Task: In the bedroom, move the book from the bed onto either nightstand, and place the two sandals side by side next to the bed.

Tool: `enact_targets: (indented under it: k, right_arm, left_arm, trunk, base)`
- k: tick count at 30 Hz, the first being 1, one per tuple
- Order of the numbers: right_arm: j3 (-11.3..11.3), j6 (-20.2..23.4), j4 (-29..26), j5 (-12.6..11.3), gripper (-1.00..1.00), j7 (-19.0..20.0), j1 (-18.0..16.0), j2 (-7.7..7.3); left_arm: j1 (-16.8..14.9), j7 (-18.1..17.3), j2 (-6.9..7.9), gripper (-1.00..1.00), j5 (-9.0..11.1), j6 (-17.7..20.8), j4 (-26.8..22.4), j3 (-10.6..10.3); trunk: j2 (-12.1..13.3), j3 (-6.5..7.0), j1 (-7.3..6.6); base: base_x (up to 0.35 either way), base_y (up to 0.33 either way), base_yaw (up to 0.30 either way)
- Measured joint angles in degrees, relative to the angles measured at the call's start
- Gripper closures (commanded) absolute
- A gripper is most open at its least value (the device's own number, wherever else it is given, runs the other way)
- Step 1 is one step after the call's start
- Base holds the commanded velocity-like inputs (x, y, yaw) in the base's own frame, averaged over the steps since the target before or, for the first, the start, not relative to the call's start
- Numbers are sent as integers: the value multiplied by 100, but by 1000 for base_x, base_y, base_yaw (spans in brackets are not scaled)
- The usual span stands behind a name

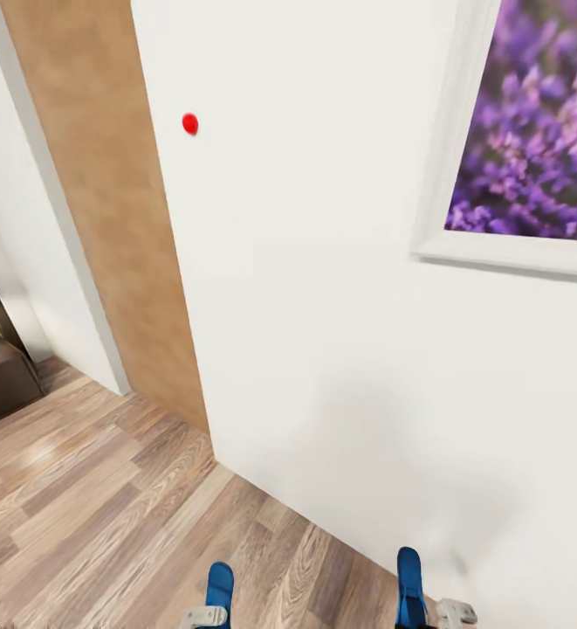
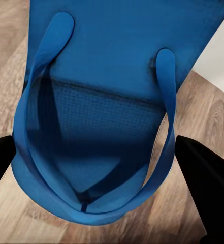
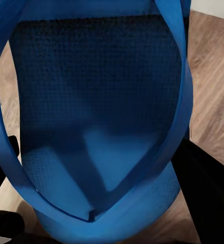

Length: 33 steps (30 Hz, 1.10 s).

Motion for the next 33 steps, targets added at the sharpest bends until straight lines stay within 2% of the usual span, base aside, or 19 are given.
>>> enact_targets:
  k: [33]
  right_arm:
    - [-1,0,-3,0,100,0,0,3]
  left_arm:
    - [0,0,0,100,-3,0,0,0]
  trunk:
    - [0,0,0]
  base:
    - [0,0,289]
